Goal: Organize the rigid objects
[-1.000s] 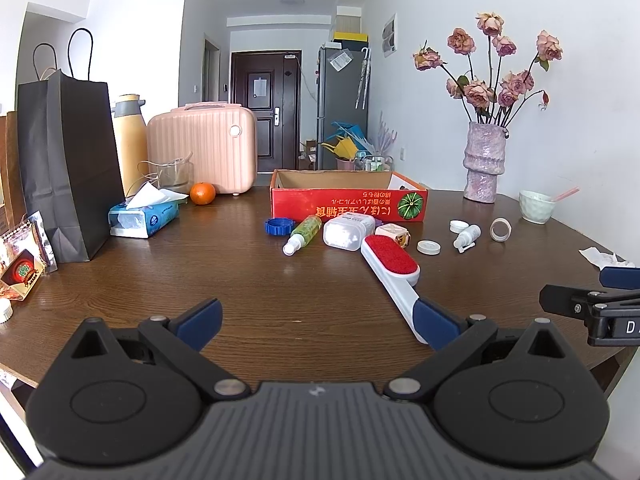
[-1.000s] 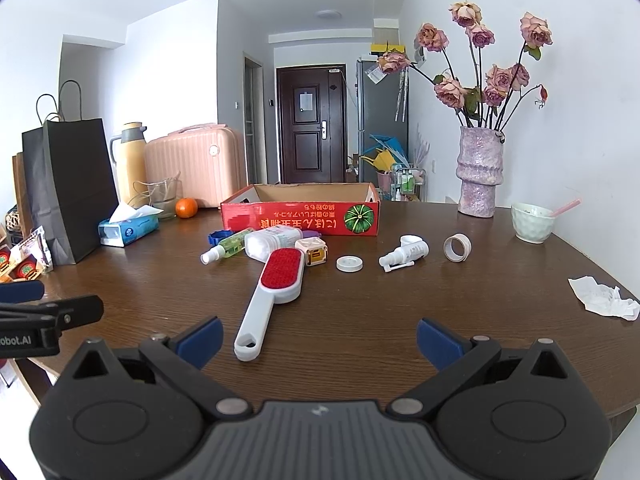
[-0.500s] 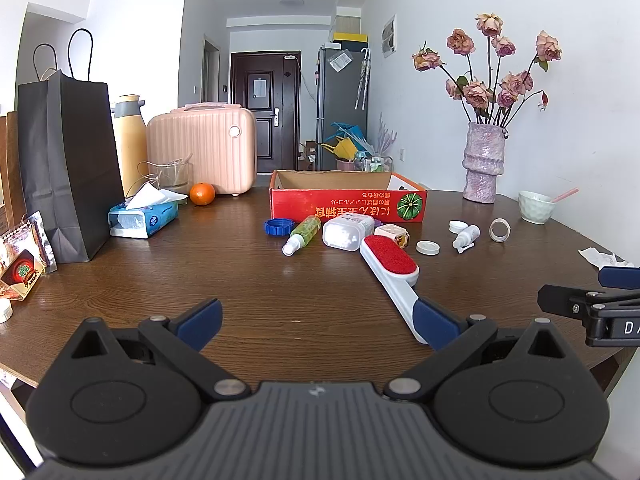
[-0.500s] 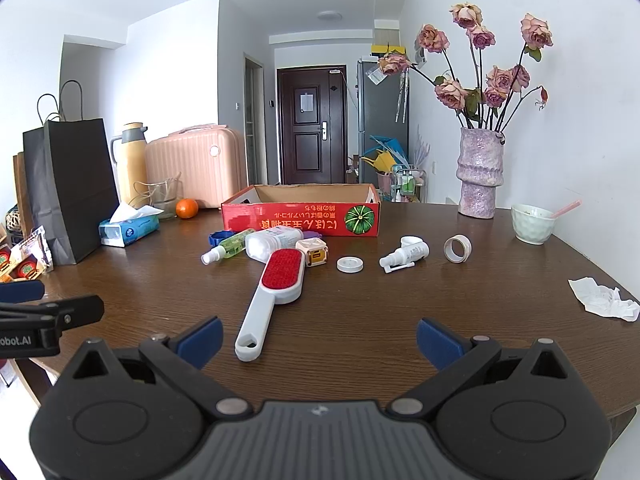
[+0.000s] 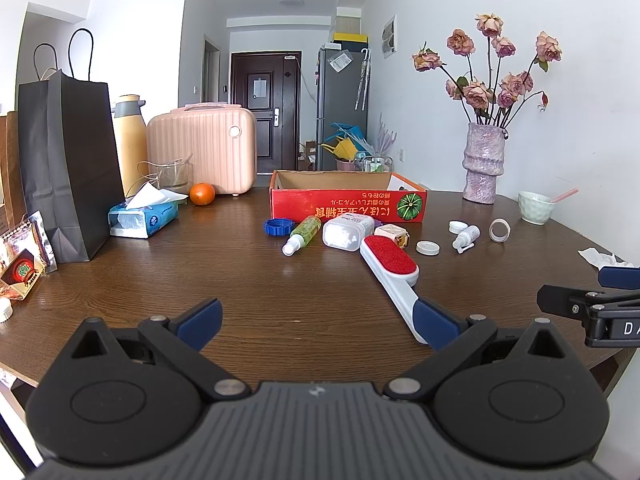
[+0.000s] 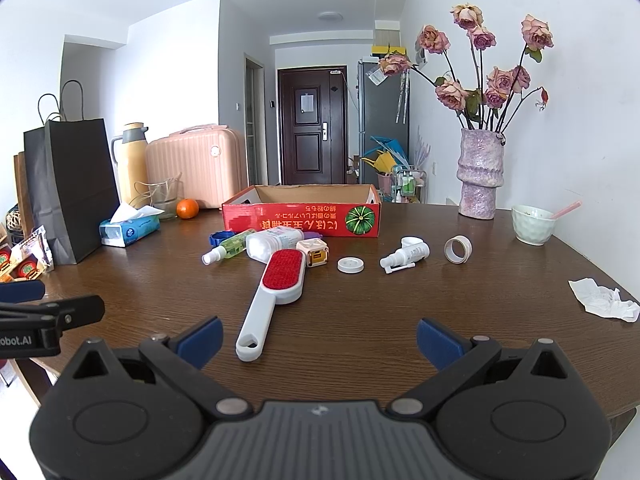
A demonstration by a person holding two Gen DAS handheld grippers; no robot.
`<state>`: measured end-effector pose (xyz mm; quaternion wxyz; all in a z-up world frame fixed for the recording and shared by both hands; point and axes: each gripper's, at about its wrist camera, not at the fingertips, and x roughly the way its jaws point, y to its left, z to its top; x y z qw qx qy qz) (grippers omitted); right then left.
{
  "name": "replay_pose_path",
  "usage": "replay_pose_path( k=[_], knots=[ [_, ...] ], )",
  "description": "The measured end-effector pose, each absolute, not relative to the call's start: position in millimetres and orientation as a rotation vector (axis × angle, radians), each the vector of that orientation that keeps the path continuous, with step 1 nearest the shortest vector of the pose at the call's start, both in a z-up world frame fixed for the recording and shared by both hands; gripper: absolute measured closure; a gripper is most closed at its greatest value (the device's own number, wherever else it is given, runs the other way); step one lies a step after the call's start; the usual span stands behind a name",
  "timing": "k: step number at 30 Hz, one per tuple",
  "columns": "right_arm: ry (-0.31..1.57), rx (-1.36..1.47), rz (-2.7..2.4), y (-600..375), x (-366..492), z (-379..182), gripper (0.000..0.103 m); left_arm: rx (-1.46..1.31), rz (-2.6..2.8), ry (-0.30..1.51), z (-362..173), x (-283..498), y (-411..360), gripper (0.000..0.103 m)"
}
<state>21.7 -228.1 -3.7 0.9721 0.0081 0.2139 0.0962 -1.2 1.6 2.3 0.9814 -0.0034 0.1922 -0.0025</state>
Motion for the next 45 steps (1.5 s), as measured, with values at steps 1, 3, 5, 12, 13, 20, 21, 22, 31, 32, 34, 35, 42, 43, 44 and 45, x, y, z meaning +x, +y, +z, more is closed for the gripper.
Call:
replay_pose_path(
  k=[1,3,5,12,13,20,21,22,31,32,34,35,42,43,44,45],
  knots=[
    [0.432,0.016,0.194,-228,22,-4,0.000,-0.006,-0.005,0.387,2,-1,2,0.000],
    [0.432,0.016,0.194,-228,21,-3,0.000,-0.007,-0.005,0.387,2,-1,2,0.000],
    [0.431,0.016,0.195,-228,21,-4,0.000,-0.007,-0.005,0.386,3,-2,2,0.000],
    [0.431,0.015,0.197,-227,21,-4,0.000,-0.007,-0.005,0.386,2,-1,2,0.000],
    [0.431,0.015,0.197,-227,21,-3,0.000,-0.007,-0.005,0.386,2,-1,2,0.000],
    [0.426,0.012,0.199,-223,22,2,0.000,-0.010,-0.002,0.386,6,-1,3,0.000],
    [0.426,0.013,0.199,-223,23,3,0.000,-0.014,-0.001,0.385,8,0,4,0.000],
    [0.426,0.014,0.200,-224,23,3,0.000,-0.018,0.000,0.387,9,0,4,0.000],
    [0.441,0.017,0.221,-221,37,-5,0.000,-0.014,0.010,0.415,2,14,5,0.000],
    [0.443,0.016,0.222,-220,38,-5,0.000,-0.015,0.011,0.417,1,15,6,0.000],
    [0.447,0.015,0.223,-219,41,-5,0.000,-0.017,0.012,0.423,0,19,7,0.000],
    [0.450,0.014,0.223,-218,44,-6,0.000,-0.018,0.014,0.426,-1,22,8,0.000],
    [0.464,0.011,0.230,-213,59,-7,0.000,-0.029,0.021,0.445,-3,37,13,0.000],
    [0.467,0.009,0.230,-212,61,-8,0.000,-0.030,0.022,0.448,-4,39,14,0.000],
    [0.470,0.009,0.232,-211,63,-8,0.000,-0.031,0.023,0.452,-4,42,15,0.000],
    [0.472,0.009,0.235,-210,66,-8,0.000,-0.033,0.024,0.455,-5,45,16,0.000]
  ],
)
